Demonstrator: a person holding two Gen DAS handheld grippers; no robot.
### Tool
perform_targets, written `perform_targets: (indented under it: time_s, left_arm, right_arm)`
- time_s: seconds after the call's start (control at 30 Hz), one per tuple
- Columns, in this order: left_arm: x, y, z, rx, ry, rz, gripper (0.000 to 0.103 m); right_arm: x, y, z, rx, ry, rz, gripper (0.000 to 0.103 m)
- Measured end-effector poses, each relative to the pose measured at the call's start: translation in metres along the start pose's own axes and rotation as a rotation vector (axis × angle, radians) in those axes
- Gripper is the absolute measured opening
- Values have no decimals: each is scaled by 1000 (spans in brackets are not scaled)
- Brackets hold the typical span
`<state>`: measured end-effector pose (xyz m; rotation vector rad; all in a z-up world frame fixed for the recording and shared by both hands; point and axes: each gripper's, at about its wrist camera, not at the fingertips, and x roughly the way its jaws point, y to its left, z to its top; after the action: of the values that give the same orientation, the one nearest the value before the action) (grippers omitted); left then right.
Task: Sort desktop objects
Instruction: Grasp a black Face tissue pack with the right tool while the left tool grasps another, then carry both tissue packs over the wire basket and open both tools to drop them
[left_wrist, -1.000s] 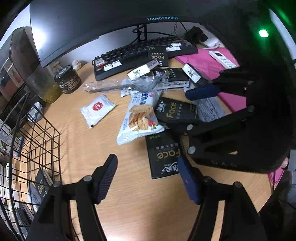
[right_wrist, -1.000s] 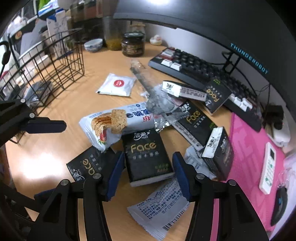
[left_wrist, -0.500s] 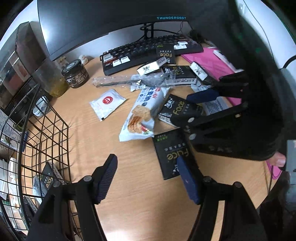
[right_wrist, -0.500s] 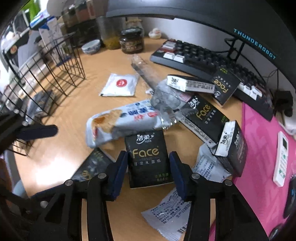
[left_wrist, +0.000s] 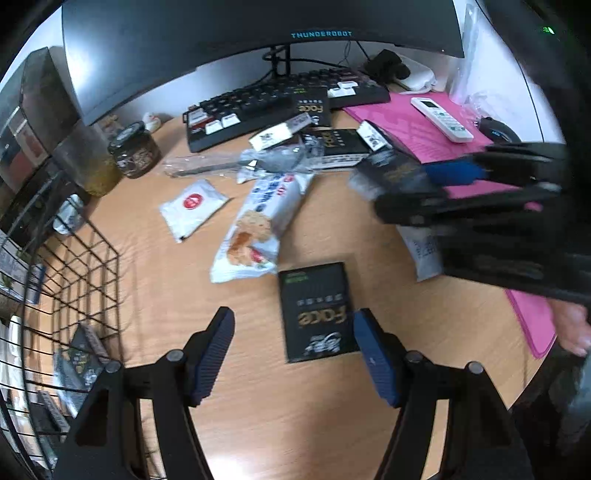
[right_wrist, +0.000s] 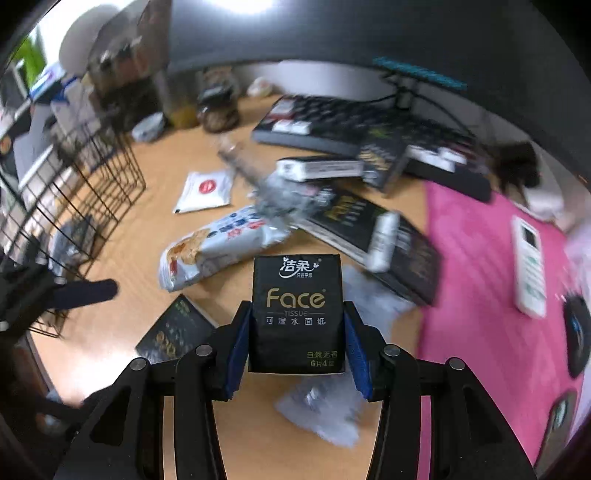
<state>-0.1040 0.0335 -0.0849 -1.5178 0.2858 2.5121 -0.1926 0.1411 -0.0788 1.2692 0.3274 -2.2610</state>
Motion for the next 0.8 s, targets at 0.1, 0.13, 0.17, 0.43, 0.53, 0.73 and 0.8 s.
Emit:
perform_targets:
  time_s: [0.1,0.13,0.17,0.43,0.53,0.73,0.8]
  left_arm:
    - [14,-5,1,-6,26,4,72]
    - [17,-7,1,-6,32,4,72]
    - [21,-9,2,-9,37,-5,72]
    - [33,-8,5,-54,24,21,54]
    - [33,-6,5,-54,20,29,53]
    - [9,-5,6,-44,-38,56,53]
    - [-8,-4,7,-50,-85,65,53]
  right_arm:
    - [-25,-12,-20,13,-22,-30,47]
    - [-30,-15,-26,17,-22,-34,47]
    - [-32,-18,-31,22,-19,-39,47]
    - [-26,-39,-57,62,22,-82,47]
    - [-24,-38,-57,65,21,-77,47]
    - [-30,-28,-55,58,5,-73,47]
    - [-39,-20,-50,51,-19,-60,47]
